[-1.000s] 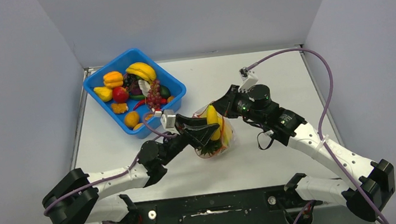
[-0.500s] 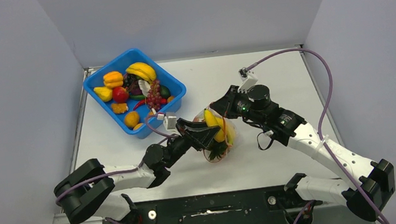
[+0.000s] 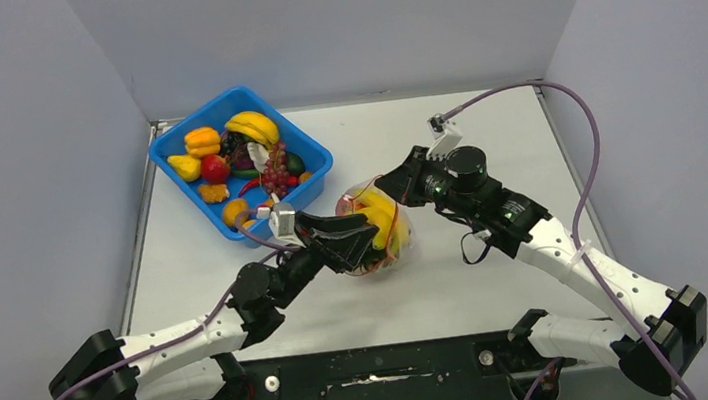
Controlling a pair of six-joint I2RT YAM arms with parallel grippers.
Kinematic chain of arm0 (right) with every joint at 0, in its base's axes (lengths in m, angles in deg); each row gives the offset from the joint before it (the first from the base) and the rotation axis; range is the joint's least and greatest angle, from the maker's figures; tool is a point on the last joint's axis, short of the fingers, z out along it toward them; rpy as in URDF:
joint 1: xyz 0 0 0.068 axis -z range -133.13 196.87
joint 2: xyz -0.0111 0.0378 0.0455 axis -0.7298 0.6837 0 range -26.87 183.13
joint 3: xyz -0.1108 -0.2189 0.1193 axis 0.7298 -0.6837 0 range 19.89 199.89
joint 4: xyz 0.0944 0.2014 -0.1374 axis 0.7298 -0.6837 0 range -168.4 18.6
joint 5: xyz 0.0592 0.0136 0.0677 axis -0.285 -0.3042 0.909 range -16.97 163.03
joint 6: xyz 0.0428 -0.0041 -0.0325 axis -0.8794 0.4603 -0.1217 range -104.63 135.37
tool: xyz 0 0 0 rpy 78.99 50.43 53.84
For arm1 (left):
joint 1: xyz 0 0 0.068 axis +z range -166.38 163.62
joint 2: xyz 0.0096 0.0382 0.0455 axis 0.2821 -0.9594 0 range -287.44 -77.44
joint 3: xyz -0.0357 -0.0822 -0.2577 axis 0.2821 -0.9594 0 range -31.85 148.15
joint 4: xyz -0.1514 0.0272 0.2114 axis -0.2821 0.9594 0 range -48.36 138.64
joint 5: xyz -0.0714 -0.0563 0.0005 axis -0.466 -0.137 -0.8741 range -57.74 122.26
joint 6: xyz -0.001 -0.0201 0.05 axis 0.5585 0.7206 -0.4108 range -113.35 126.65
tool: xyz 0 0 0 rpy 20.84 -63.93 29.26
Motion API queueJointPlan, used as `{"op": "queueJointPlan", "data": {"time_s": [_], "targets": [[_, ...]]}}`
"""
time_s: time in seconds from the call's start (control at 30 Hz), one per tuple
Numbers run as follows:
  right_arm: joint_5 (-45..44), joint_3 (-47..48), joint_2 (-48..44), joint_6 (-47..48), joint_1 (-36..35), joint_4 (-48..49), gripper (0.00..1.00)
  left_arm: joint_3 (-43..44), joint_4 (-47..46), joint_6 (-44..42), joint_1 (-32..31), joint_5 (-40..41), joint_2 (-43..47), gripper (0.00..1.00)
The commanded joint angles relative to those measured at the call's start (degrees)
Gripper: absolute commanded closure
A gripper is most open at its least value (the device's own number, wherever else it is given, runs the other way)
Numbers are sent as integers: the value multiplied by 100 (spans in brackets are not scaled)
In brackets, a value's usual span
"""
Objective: Place the food in the zip-top bag and seal the zipper
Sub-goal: Place the fake fruit in the zipper food storage bag.
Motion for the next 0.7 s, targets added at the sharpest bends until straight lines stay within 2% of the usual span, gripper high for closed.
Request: {"op": "queueJointPlan", "data": {"time_s": [0.0,0.1,0.17,0.3,0.4,0.53,0.67], "targets": [[124,330,-99,19,38,708,100,252,813,-428,-12,241,253,56],[160,374,-70,17,41,709,100,366,1062,-637,-12,80,280,58],[196,455,-41,50,47,655,100,518,1542,-952,-12,54,472,56],[579,800,84,549,49,210,100,1125,3294,-1886,-19,176,1017,54],[1075,1094,173,1182,57,-350,100,1456,4423,-3016,-23,-4,1568,54],[1547,1557,288,2014,91,-1296,100,1835,6076,-4983,-31,-1059,2117,55],[1941,1692,235,2403,116,-1625,100,1918,7006,-5938,-31,-1008,2316,52]]}}
